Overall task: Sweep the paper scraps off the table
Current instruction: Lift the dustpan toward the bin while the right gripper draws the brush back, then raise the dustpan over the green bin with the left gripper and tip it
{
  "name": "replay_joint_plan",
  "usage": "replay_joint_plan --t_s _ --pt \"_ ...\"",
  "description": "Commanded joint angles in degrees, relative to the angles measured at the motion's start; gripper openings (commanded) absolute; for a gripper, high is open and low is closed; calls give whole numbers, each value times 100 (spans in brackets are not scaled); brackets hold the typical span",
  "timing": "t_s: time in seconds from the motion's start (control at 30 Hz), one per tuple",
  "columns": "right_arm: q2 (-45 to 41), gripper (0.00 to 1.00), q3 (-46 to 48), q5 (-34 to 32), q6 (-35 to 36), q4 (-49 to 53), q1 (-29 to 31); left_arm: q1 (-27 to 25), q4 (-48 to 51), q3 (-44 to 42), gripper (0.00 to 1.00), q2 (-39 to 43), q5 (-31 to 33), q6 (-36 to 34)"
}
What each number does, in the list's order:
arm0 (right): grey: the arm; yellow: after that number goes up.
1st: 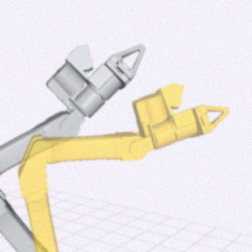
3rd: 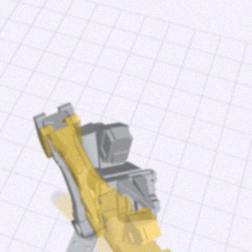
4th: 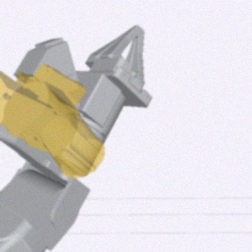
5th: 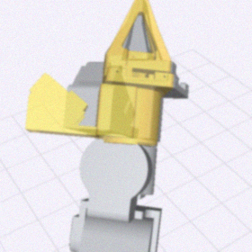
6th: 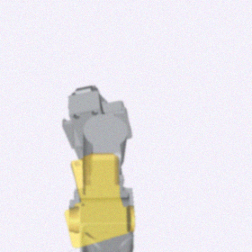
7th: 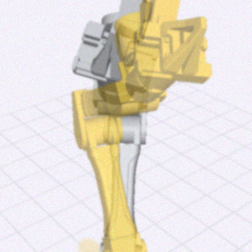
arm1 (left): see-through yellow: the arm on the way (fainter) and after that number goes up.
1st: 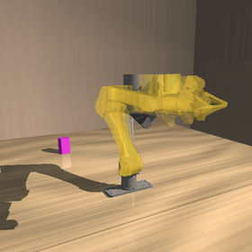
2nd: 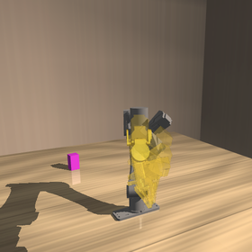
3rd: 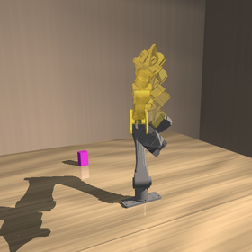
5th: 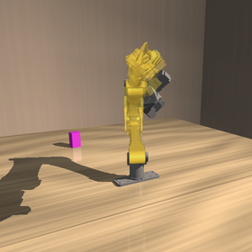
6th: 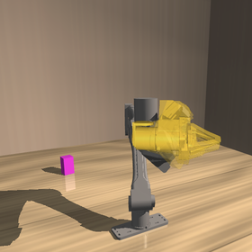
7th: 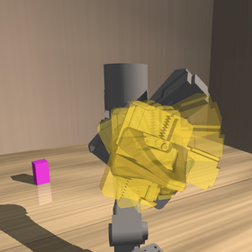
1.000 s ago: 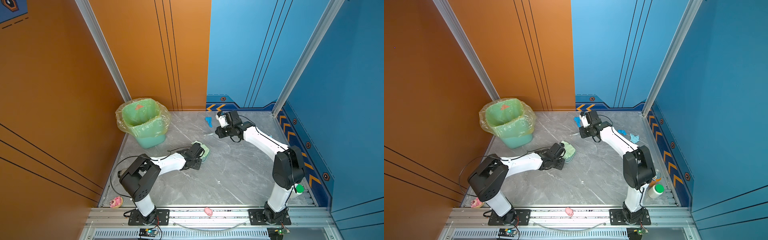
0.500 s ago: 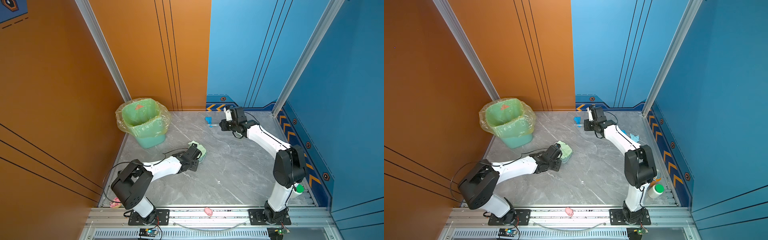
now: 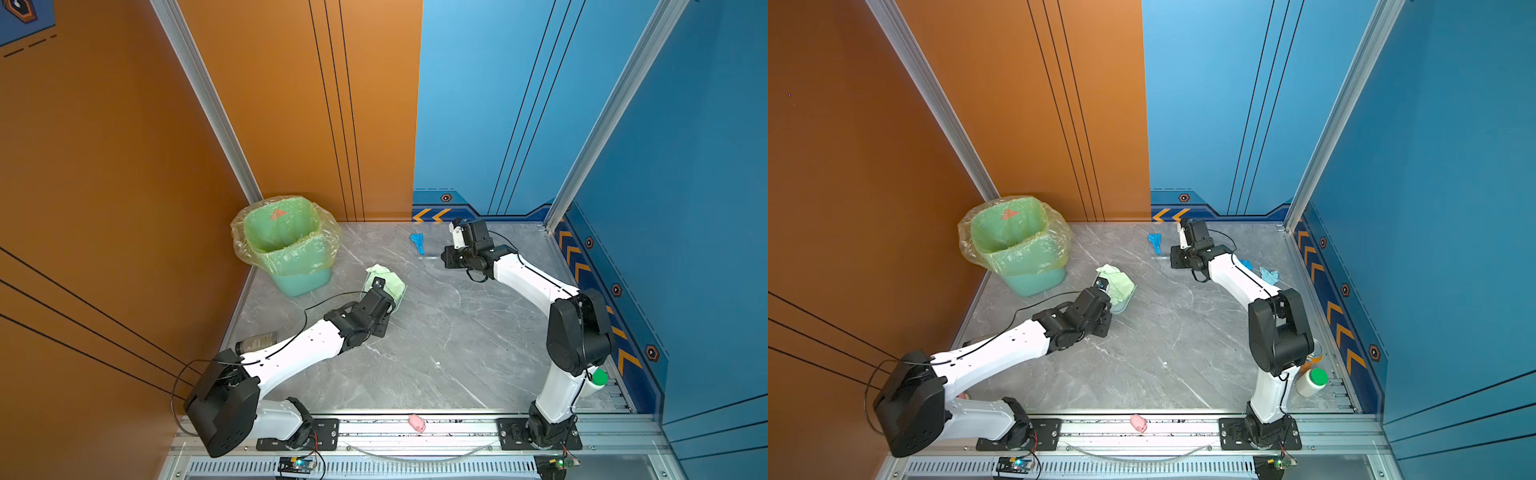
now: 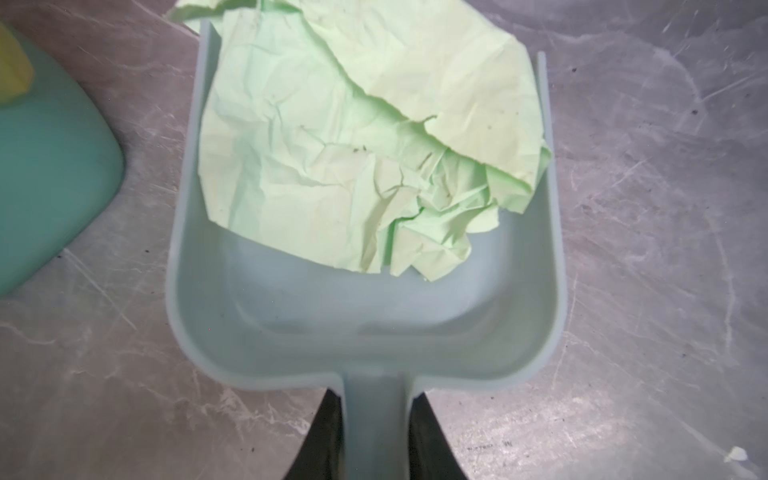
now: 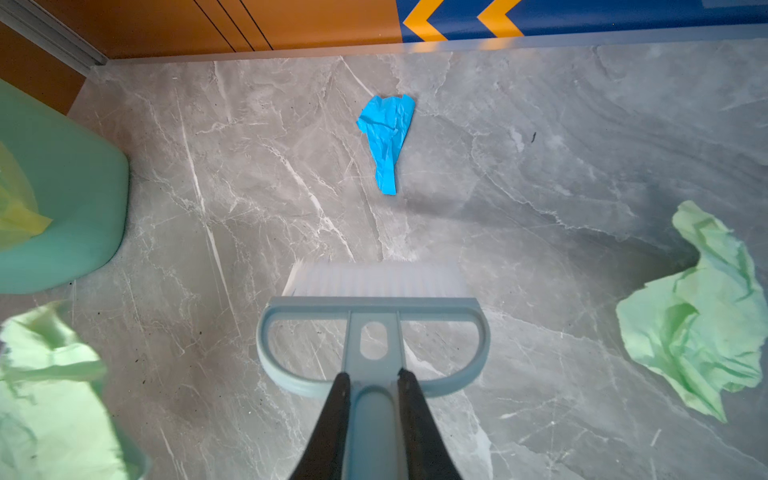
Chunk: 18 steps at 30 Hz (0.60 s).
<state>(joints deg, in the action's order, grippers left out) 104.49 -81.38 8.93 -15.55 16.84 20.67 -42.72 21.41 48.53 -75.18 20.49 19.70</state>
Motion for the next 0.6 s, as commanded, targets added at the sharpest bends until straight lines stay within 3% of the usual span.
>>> replay_joint_plan --t_s 0.0,0.33,0.57 --pt "-191 0 122 -59 -106 -75 -22 -44 646 403 0 366 245 -216" --pt "-207 0 246 -39 -153 -67 -36 163 1771 1488 0 1027 243 -490" --pt "-245 0 347 -25 -168 -75 -36 583 2439 2360 0 1292 311 -783"
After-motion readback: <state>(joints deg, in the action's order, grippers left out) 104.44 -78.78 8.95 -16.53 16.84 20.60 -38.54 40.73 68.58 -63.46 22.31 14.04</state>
